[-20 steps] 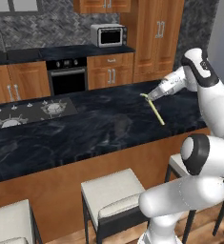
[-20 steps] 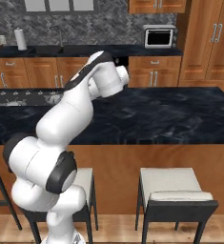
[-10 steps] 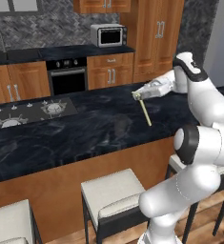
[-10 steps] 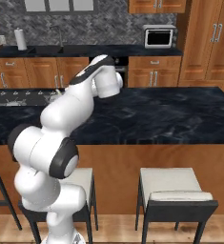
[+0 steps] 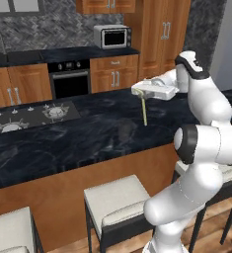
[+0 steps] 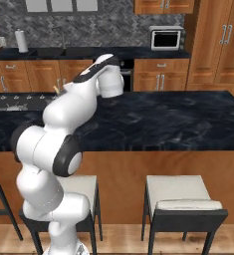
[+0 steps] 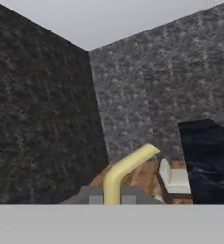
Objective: Take a straw from the drawer in front and place it inside the glass cup on the dining counter.
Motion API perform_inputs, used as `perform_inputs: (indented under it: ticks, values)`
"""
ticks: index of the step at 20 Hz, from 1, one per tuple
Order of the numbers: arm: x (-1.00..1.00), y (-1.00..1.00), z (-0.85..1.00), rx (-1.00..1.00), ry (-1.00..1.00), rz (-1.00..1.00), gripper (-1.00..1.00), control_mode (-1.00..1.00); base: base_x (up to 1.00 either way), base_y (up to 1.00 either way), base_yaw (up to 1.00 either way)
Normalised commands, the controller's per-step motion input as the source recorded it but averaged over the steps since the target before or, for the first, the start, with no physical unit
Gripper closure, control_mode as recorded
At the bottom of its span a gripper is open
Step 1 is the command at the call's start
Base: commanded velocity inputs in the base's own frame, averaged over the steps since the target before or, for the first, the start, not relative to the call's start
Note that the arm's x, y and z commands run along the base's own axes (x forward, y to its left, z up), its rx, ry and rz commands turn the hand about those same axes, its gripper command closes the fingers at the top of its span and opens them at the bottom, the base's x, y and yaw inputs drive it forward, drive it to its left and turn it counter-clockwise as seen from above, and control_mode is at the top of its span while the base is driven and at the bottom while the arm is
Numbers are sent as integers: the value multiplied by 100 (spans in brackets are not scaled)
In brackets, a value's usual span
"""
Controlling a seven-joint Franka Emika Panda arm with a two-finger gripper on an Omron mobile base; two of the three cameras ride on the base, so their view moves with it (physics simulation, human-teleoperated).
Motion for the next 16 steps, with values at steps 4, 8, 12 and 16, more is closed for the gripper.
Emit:
perform_inputs:
  ticks: [4,8,12,16]
  values:
    - [-5,0,5,24,-8,22,100,-100,0,0,0]
    - [0,0,0,26,-2,26,100,-100,0,0,0]
    - [0,0,0,19,-1,21,100,-100,0,0,0]
    - [0,0,0,10,0,13,100,-100,0,0,0]
